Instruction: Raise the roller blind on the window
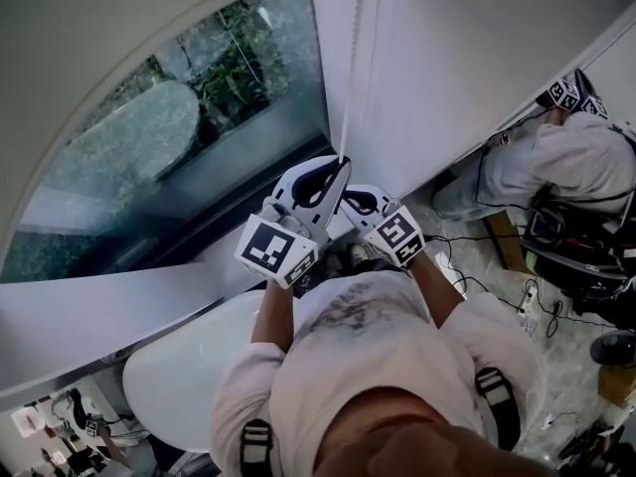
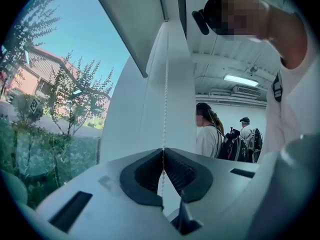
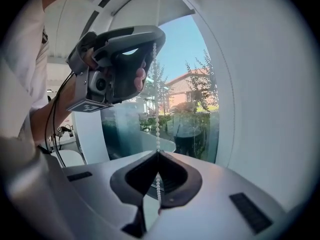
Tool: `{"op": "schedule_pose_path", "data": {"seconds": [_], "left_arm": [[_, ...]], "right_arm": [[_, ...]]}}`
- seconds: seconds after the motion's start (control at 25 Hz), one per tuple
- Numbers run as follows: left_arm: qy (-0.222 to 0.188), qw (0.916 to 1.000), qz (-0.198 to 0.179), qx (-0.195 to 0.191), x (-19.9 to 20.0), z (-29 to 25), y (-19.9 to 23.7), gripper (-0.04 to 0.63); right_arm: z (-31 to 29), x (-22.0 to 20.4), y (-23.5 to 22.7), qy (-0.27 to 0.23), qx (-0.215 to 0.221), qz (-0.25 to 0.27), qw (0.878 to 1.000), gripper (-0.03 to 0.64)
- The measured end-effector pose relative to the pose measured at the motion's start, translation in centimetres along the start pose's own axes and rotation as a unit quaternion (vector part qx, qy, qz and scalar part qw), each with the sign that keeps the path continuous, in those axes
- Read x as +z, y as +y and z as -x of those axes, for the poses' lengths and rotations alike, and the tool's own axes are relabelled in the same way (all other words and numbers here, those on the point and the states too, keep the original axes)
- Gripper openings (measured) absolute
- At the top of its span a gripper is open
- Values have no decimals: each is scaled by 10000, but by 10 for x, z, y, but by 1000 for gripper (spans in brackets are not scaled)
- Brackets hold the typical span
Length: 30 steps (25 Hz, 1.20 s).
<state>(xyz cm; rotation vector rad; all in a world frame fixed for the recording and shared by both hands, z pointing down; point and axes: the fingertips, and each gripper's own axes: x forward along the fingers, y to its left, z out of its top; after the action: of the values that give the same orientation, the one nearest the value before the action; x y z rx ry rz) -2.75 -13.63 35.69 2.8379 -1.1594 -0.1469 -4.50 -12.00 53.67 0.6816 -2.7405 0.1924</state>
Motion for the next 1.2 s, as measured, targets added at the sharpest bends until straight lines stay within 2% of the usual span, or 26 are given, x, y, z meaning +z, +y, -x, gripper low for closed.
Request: {"op": "schedule_pose_path", "data": {"seconds": [0.84,1.2], "left_arm": [[690,9968,375,134,-89,10,0,12],[960,9941,471,177,-111,15,-7,12]], "right_arm": [[-21,-86,9,851,179,-281,9958,61],[-18,-109,19,1204,256,-306,9919,61]]}}
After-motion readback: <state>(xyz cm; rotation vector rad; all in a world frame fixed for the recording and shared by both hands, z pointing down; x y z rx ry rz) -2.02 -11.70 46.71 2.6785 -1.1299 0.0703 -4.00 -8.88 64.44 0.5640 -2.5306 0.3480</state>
